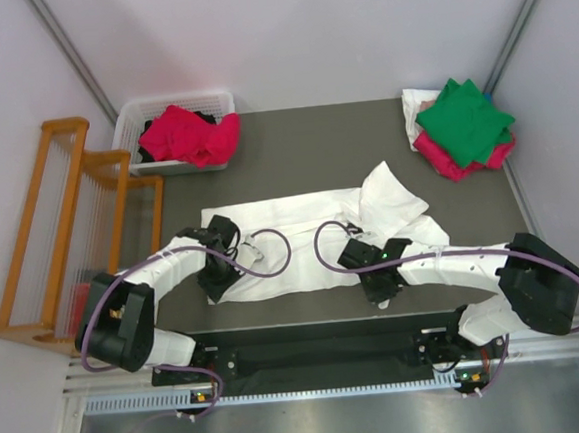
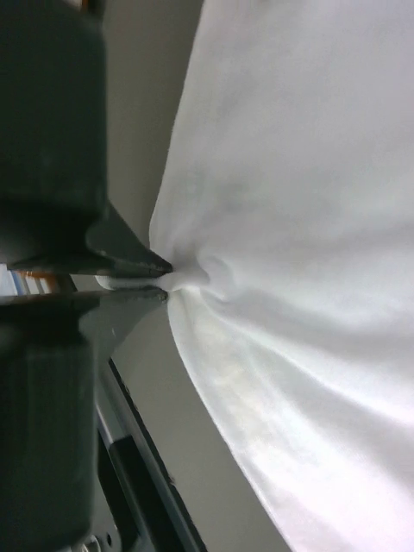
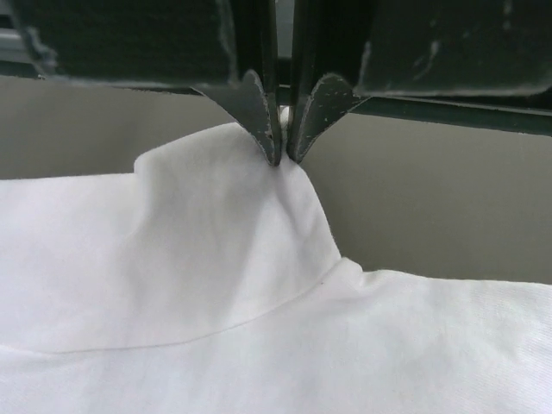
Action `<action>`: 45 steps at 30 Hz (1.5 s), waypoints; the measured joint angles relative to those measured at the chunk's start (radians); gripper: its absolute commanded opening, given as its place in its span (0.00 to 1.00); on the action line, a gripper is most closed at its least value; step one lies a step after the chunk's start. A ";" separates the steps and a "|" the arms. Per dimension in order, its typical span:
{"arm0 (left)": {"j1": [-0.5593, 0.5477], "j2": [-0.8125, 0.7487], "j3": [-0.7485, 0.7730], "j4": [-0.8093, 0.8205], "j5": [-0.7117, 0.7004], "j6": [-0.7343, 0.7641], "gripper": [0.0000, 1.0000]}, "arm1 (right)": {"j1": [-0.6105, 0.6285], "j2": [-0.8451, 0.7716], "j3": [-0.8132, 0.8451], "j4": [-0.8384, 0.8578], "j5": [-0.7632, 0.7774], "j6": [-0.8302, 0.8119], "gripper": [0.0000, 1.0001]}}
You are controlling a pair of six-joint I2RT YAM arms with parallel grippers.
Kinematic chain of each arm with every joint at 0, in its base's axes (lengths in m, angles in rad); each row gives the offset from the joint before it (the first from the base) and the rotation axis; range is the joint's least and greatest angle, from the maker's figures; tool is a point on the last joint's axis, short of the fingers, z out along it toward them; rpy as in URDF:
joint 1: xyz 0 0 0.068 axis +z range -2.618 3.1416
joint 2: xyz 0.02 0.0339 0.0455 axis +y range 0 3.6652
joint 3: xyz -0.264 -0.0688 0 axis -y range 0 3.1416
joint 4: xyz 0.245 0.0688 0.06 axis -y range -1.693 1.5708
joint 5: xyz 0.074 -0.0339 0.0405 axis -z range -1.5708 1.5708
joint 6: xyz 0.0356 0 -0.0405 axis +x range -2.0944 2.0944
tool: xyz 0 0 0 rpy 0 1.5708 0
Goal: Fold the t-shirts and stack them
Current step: Fold the tshirt
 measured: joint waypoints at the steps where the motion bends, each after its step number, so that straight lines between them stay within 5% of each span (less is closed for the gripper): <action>1: 0.000 -0.001 0.000 0.002 -0.001 0.000 0.00 | -0.002 -0.001 0.000 -0.001 0.000 0.000 0.03; 17: 0.001 -0.068 0.020 0.008 -0.031 -0.017 0.00 | -0.003 -0.036 0.024 -0.061 0.003 0.001 0.00; 29: 0.020 -0.310 0.102 -0.109 -0.034 0.035 0.00 | -0.003 -0.334 0.100 -0.267 -0.005 0.021 0.00; 45: 0.037 -0.320 0.142 -0.150 -0.047 0.045 0.00 | 0.011 -0.459 0.181 -0.449 -0.035 0.082 0.00</action>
